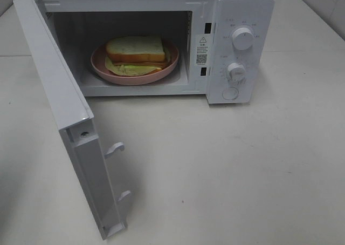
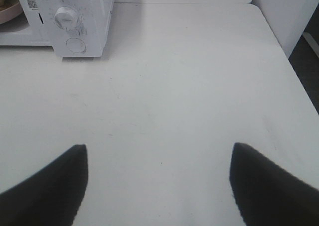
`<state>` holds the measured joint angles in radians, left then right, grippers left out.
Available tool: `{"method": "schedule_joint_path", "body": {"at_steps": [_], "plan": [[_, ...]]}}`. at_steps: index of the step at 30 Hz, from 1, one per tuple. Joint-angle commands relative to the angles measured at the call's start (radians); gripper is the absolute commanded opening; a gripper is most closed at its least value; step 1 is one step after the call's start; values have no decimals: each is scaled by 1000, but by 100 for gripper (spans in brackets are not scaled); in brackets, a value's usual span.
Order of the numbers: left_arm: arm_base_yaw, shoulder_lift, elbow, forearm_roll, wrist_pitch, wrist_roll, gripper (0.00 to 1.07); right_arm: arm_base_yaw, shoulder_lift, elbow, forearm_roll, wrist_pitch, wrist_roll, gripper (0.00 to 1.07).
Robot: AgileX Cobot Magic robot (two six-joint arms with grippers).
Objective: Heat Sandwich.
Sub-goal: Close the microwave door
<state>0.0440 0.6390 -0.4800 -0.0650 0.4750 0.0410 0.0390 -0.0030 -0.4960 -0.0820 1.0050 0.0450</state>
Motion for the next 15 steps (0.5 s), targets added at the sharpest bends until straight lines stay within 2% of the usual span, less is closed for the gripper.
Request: {"method": "schedule_joint_path", "body": {"at_steps": [1,3,7,8,10,12,15], "plan": [[4,17,44,3,-135,5,0,-4,-29,1,0,-8,-10,75],[4,27,107,3,-306,5,0,-4,-29,1,0,-8,-10,75],[4,27,173,7,-453,5,0,-4,-29,1,0,-8,-10,75],[4,30,219,22,-558,5,0,-4,-29,1,0,-8,-10,75],[4,36,237,31,-599,5,0,-4,-29,1,0,-8,-10,75],[4,75,289,72,-748,5,0,-4,-29,1,0,-8,-10,75],[4,116,301,90,-798,0,0,-4,-29,1,0,-8,-10,75]]}}
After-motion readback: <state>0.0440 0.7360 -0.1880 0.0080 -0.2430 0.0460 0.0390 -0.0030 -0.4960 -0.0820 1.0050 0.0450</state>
